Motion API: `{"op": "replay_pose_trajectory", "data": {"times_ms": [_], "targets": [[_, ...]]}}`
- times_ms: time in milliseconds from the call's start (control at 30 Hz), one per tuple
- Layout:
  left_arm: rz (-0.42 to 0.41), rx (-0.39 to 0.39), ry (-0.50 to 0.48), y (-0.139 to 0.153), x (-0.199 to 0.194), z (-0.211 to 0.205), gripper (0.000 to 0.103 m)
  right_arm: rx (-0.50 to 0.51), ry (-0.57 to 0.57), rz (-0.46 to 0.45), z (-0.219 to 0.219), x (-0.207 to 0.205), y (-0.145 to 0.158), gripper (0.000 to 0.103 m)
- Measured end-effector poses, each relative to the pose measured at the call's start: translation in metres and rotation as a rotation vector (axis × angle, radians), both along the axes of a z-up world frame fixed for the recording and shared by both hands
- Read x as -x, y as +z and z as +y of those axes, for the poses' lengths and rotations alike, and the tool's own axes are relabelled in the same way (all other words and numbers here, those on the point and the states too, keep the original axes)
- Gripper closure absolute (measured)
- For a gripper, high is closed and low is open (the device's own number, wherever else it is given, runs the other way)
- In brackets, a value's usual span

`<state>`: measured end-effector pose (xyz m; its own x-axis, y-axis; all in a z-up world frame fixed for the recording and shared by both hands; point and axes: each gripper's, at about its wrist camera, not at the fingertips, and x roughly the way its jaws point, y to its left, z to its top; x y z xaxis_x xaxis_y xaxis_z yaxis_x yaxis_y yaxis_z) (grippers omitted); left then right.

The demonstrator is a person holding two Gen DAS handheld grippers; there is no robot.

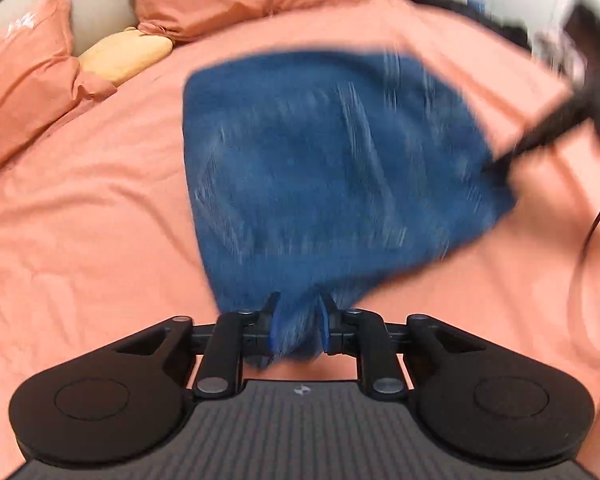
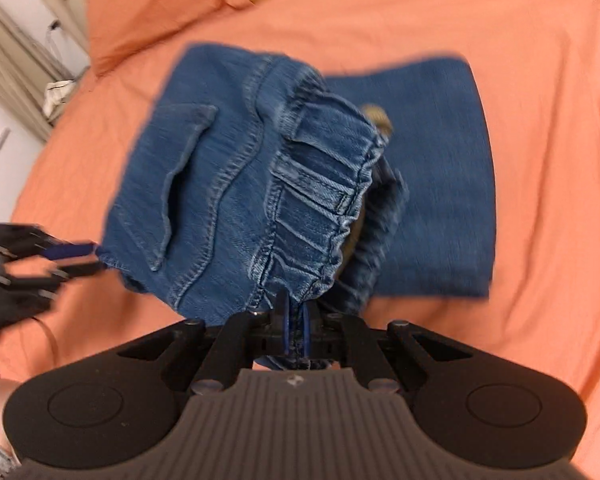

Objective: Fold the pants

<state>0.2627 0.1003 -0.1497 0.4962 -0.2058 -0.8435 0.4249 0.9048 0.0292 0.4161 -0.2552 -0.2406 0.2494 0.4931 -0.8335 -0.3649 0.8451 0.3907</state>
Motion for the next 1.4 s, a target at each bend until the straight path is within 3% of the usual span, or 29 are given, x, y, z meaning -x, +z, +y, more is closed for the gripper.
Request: {"op": "replay_pose_trajectory", "data": {"times_ms": [67,233,367,500,600,667,900,1067,1167,1333,1400], "targets": [[-0.025,0.046,0.036,0.013,-0.011,-0.003,0.081,-0.009,-0.036,0.023,-0.001,-0.004,-0.016,0.102],[-0.064,0.047,0.104,0.020,-0.050,-0.035,0.077,-0.042,-0.103,0.044,-0.002,-0.017,-0.032,0.094],[-0.031,0.015,0.129,0.000,-0.081,-0.057,0.075,-0.069,-0.099,0.002,-0.014,-0.015,-0.017,0.069],[0.051,-0.023,0.155,-0.022,-0.103,-0.060,0.075,-0.132,-0.156,-0.014,-0.036,-0.023,-0.005,0.055],[0.090,-0.031,0.159,-0.036,-0.106,-0.056,0.077,-0.210,-0.221,0.012,-0.050,-0.037,-0.008,0.041],[0.110,-0.029,0.157,-0.041,-0.105,-0.053,0.077,-0.262,-0.269,0.042,-0.055,-0.050,-0.014,0.037],[0.139,-0.018,0.125,-0.053,-0.093,-0.037,0.078,-0.435,-0.360,0.134,-0.062,-0.081,-0.030,0.054],[0.130,-0.031,0.112,-0.054,-0.092,-0.027,0.078,-0.542,-0.475,0.163,-0.076,-0.075,-0.037,0.059],[0.109,-0.032,0.096,-0.044,-0.087,-0.028,0.082,-0.464,-0.473,0.136,-0.084,-0.072,-0.033,0.073],[0.041,0.024,0.067,-0.016,-0.084,-0.059,0.082,-0.179,-0.282,0.004,-0.059,-0.073,-0.021,0.073],[0.033,0.057,0.057,-0.005,-0.086,-0.074,0.070,-0.132,-0.189,-0.045,-0.046,-0.075,-0.019,0.073]]}}
